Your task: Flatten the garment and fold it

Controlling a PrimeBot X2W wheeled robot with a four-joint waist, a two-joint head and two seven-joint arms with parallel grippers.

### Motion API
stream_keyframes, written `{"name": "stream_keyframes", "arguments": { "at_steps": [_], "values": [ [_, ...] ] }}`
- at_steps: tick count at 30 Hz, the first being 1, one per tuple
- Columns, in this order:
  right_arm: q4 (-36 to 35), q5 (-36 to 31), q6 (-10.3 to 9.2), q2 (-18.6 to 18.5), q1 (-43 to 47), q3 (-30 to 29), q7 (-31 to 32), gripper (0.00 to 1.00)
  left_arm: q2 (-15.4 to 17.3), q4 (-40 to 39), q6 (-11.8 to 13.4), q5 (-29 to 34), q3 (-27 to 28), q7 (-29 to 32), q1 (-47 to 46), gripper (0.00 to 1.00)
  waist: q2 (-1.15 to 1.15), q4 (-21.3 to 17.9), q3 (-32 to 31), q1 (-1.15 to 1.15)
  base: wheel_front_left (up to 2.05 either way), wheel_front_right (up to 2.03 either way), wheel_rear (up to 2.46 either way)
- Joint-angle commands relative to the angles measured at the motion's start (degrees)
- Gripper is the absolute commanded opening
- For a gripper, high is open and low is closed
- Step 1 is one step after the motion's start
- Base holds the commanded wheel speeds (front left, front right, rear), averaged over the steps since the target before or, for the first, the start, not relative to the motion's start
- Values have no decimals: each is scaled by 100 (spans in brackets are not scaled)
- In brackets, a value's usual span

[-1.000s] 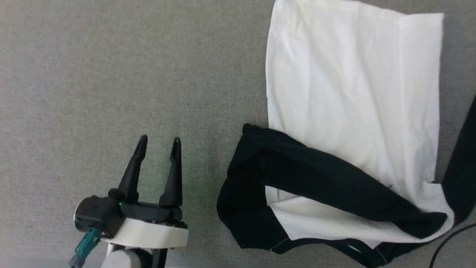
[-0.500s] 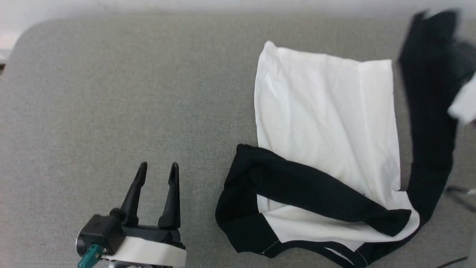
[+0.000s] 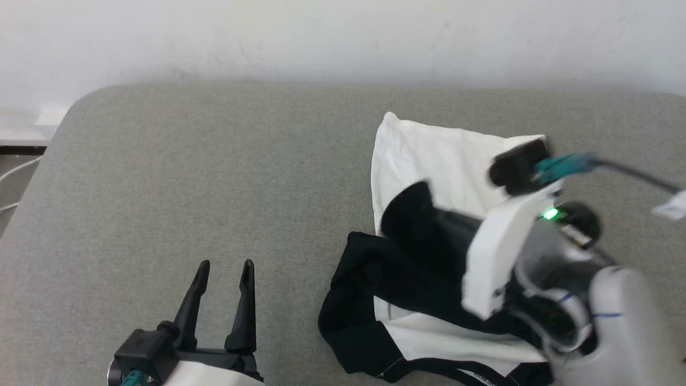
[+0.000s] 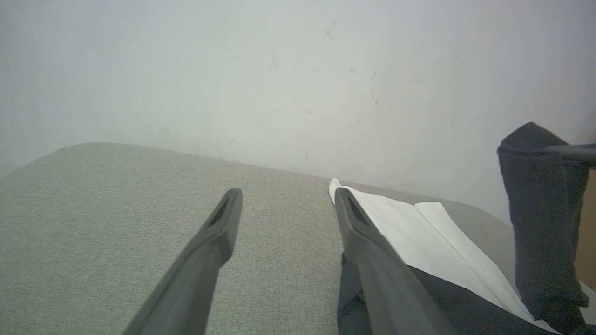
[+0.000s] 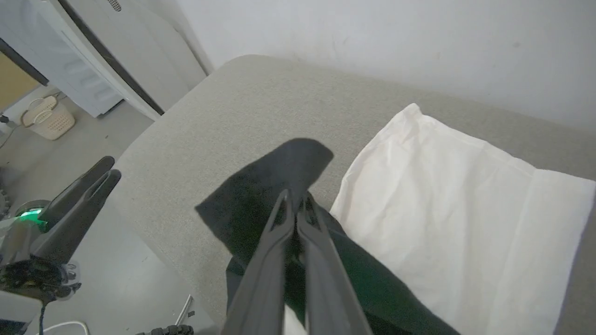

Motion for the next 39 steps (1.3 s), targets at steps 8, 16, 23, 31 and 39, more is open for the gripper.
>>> {"name": "stream_keyframes", "arguments": {
  "at_steps": [8,16,23,31,39],
  "values": [
    [1254,-37,-3,14,173,899,-1140,0,28,-76,74,-24,-35,17,-19,100,0,152,126,1,0,0,0],
    [2829,-453,-3,14,-192,1000,-1809,0,18,-3,16,-59,-115,-23,-191,100,0,320,371,1,0,0,0],
    [3839,-424,-3,14,-499,1193,-2247,0,-23,95,22,-71,-185,-78,-336,100,0,458,548,1,0,0,0],
    [4782,-196,-3,15,-850,1395,-2644,8,-48,183,-8,-101,-249,-120,-458,100,0,540,636,1,0,0,0],
    [5190,152,-3,15,-1216,1683,-2817,100,-36,276,33,-111,-254,-134,-466,100,0,470,572,1,0,0,0]
  ]
}}
